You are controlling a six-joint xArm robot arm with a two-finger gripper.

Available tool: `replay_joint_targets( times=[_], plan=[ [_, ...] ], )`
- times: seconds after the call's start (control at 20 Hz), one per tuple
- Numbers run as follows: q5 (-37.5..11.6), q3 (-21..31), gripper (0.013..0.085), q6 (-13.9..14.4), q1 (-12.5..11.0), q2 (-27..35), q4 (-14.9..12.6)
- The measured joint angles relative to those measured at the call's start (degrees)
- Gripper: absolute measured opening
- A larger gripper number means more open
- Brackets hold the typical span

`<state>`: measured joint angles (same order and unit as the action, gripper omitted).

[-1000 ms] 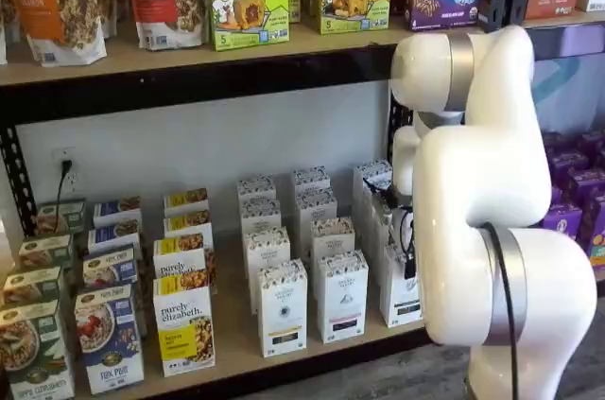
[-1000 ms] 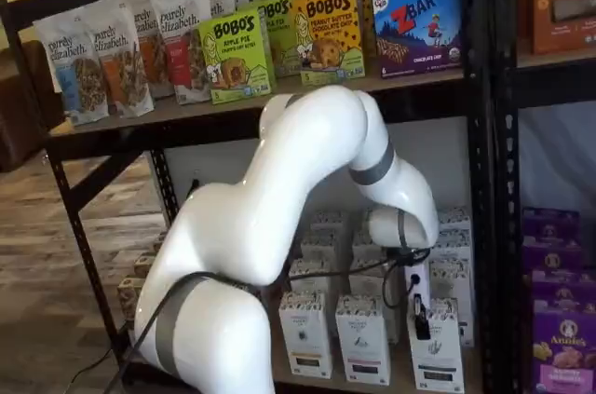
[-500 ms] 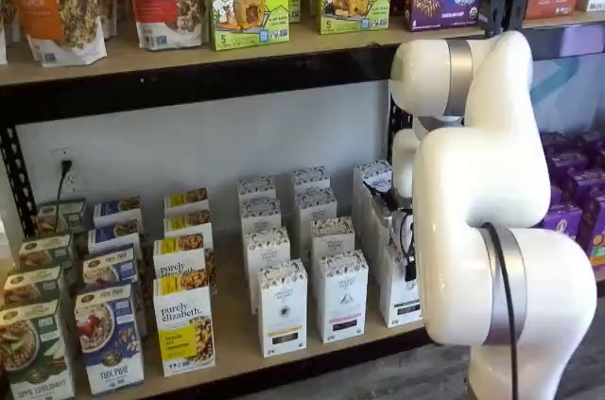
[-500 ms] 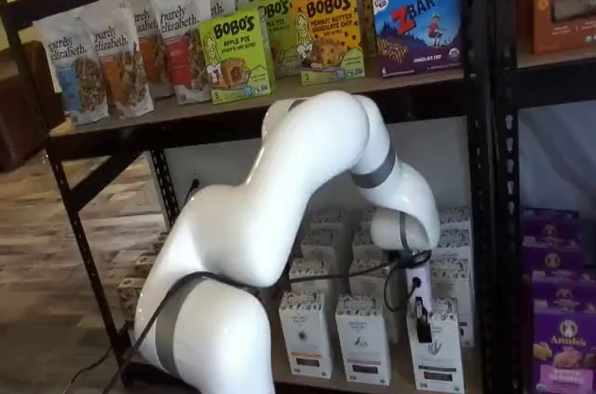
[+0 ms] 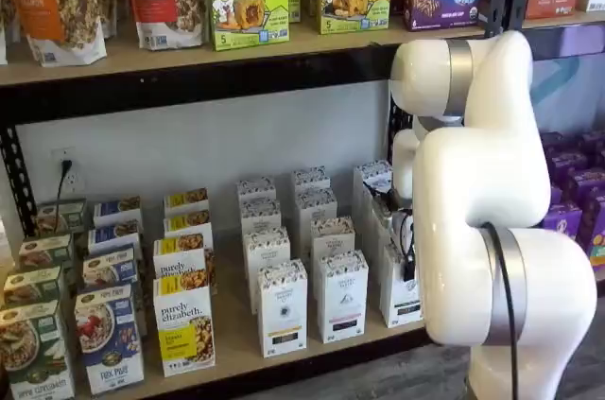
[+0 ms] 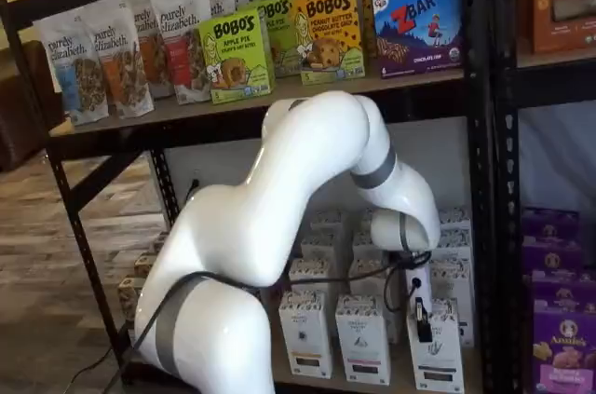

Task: Pick up the white box with a green strip in the middle, on the bottom shelf, the sixth box from the left

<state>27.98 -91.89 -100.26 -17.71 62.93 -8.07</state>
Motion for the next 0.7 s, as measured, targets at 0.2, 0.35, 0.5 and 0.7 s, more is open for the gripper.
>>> replay_joint_targets(
  times=[0.2,0.35,0.5,0.7],
  plan=[
    [-0.5,0.3,0.0650,0.1,0.1,-0.1,0.0],
    [-0.5,0.5,0.0570,0.0,0.2,-0.1,0.2],
    [-0.7,0.7,0.0530,0.1,0.2,-0.3,0.1],
    [-1.6,1.6,0.0450,0.0,0.1,-0.7,0.2]
  ],
)
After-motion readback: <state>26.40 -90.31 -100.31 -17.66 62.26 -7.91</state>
